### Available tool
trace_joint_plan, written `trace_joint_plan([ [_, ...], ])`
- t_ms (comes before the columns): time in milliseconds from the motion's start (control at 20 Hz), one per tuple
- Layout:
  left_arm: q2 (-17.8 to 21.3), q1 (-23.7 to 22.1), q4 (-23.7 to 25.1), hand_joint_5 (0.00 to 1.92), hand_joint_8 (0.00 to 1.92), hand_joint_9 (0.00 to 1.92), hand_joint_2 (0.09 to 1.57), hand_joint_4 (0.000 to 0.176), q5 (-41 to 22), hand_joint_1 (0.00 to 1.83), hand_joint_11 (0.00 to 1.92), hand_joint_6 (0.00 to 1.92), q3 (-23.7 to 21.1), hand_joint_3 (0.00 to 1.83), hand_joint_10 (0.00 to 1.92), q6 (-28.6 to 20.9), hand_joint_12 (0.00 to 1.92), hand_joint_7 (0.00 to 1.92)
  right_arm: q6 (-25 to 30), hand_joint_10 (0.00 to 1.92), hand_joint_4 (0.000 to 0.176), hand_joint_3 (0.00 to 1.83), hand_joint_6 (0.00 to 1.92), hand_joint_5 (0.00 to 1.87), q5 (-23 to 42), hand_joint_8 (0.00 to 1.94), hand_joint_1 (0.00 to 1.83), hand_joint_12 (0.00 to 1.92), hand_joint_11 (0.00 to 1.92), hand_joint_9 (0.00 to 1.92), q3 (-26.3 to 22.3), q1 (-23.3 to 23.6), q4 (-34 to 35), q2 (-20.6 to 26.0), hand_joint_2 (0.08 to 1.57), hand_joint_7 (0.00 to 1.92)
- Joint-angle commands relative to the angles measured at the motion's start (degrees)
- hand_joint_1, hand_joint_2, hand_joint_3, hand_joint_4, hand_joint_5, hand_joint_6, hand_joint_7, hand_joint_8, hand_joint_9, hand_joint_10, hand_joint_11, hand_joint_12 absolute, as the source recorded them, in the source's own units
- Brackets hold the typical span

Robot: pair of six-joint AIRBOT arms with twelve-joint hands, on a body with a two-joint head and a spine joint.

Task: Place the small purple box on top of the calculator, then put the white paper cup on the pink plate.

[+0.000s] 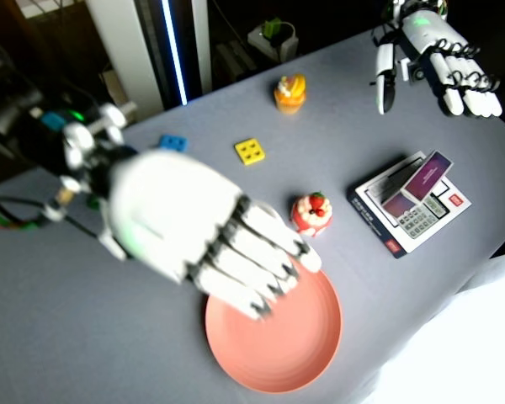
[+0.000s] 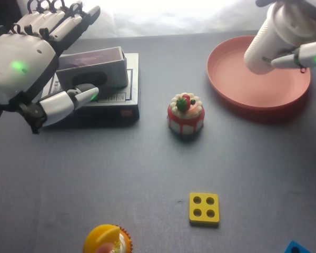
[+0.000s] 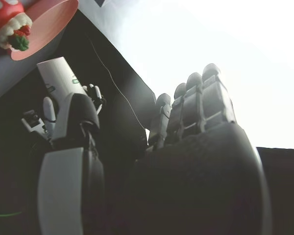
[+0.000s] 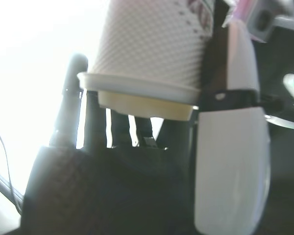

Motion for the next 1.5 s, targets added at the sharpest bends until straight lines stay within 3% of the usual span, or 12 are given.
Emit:
trace_joint_plan([
  [0, 0.2, -0.5, 1.0, 0.05, 0.0, 0.0, 1.24, 0.053, -7.8, 0.76, 0.0, 0.0, -0.2, 0.01, 0.0, -0.1, 0.0, 0.0, -1.4, 1.2, 0.0, 0.0, 1.05, 0.18, 3.1, 0.92, 1.19, 1.69, 0.12, 0.16, 1.0, 1.6, 1.0, -0.8, 1.21, 0.21],
  [50, 0.2, -0.5, 1.1, 0.05, 0.0, 0.0, 1.25, 0.05, -8.0, 0.76, 0.0, 0.0, -0.2, 0.01, 0.0, -0.1, 0.0, 0.0, -4.2, 1.3, 0.0, 0.0, 0.79, 0.12, 0.1, 0.93, 1.17, 1.72, 0.31, 0.29, 2.9, 2.7, 3.2, -2.4, 1.2, 0.28],
  [100, 0.1, -0.5, 1.1, 0.06, 0.0, 0.0, 1.25, 0.053, -8.0, 0.75, 0.0, 0.0, -0.1, 0.01, 0.0, -0.1, 0.0, 0.0, -6.0, 1.32, 0.0, 0.0, 0.76, 0.31, -2.0, 0.84, 1.19, 1.74, 0.36, 0.36, 4.5, 3.3, 4.8, -3.6, 1.21, 0.33],
  [250, 0.0, -0.5, 1.2, 0.05, 0.0, 0.0, 1.24, 0.063, -8.4, 0.72, 0.0, 0.0, -0.1, 0.01, 0.0, -0.1, 0.0, 0.0, -6.2, 1.4, 0.0, 0.0, 0.86, 0.23, -5.2, 0.95, 1.15, 1.85, 0.27, 0.29, 7.5, 3.6, 6.3, -5.7, 1.19, 0.27],
  [350, -0.1, -0.5, 1.2, 0.03, 0.0, 0.0, 1.24, 0.101, -8.7, 0.65, 0.0, 0.0, -0.1, 0.0, 0.0, -0.2, 0.0, 0.0, -7.1, 1.41, 0.0, 0.0, 0.86, 0.18, -7.6, 0.94, 1.16, 1.83, 0.31, 0.27, 9.1, 3.6, 7.5, -7.1, 1.14, 0.22],
  [600, -0.1, -0.5, 1.2, 0.03, 0.0, 0.0, 1.24, 0.108, -9.3, 0.66, 0.0, 0.0, -0.1, 0.0, 0.0, -0.5, 0.0, 0.0, -7.1, 0.83, 0.0, 0.0, 0.13, 0.11, -9.9, 0.08, 1.05, 1.54, 0.0, 0.1, 11.0, 3.6, 8.3, -8.7, 1.09, 0.2],
  [850, -0.2, -0.1, 1.2, 0.04, 0.0, 0.0, 1.24, 0.106, -9.5, 0.67, 0.0, 0.0, -0.2, 0.0, 0.0, -0.7, 0.0, 0.0, -7.9, 0.68, 0.017, 0.0, 0.03, 0.09, -10.0, 0.0, 1.03, 1.44, 0.0, 0.09, 10.5, 3.6, 8.3, -8.6, 1.08, 0.14],
  [900, -0.3, -0.1, 1.2, 0.03, 0.0, 0.0, 1.24, 0.109, -9.5, 0.69, 0.0, 0.0, -0.2, 0.0, 0.0, -0.8, 0.0, 0.0, -8.4, 0.14, 0.073, 0.0, 0.0, 0.02, -10.0, 0.0, 0.83, 1.01, 0.0, 0.02, 10.3, 3.6, 8.3, -8.6, 1.03, 0.03],
  [1000, -0.4, 0.0, 1.2, 0.03, 0.0, 0.0, 1.23, 0.122, -9.5, 0.65, 0.0, 0.0, -0.1, 0.0, 0.0, -0.8, 0.0, 0.0, -8.9, 0.0, 0.085, 0.0, 0.0, 0.0, -9.8, 0.0, 0.79, 0.08, 0.0, 0.0, 9.8, 3.6, 8.3, -8.6, 0.98, 0.0],
  [1100, -0.4, 0.0, 1.1, 0.03, 0.0, 0.0, 1.23, 0.125, -9.5, 0.65, 0.0, 0.0, -0.1, 0.0, 0.0, -0.8, 0.0, 0.0, -9.5, 0.0, 0.085, 0.0, 0.0, 0.0, -9.4, 0.0, 0.79, 0.0, 0.0, 0.0, 9.1, 3.9, 8.3, -8.0, 0.98, 0.0],
  [1150, -0.4, 0.0, 1.1, 0.03, 0.0, 0.0, 1.23, 0.114, -9.5, 0.68, 0.0, 0.0, -0.1, 0.0, 0.0, -0.8, 0.0, 0.0, -9.7, 0.0, 0.141, 0.0, 0.0, 0.0, -9.2, 0.0, 0.7, 0.0, 0.0, 0.0, 8.8, 4.0, 8.3, -7.7, 0.97, 0.0],
  [1450, -0.4, 0.6, 0.9, 0.03, 0.0, 0.0, 1.22, 0.11, -9.7, 0.69, 0.0, 0.0, -0.3, 0.0, 0.0, -1.1, 0.0, 0.0, -11.9, 0.0, 0.128, 0.0, 0.0, 0.0, -7.7, 0.0, 0.63, 0.0, 0.0, 0.0, 6.0, 5.3, 8.3, -4.6, 0.92, 0.0],
])
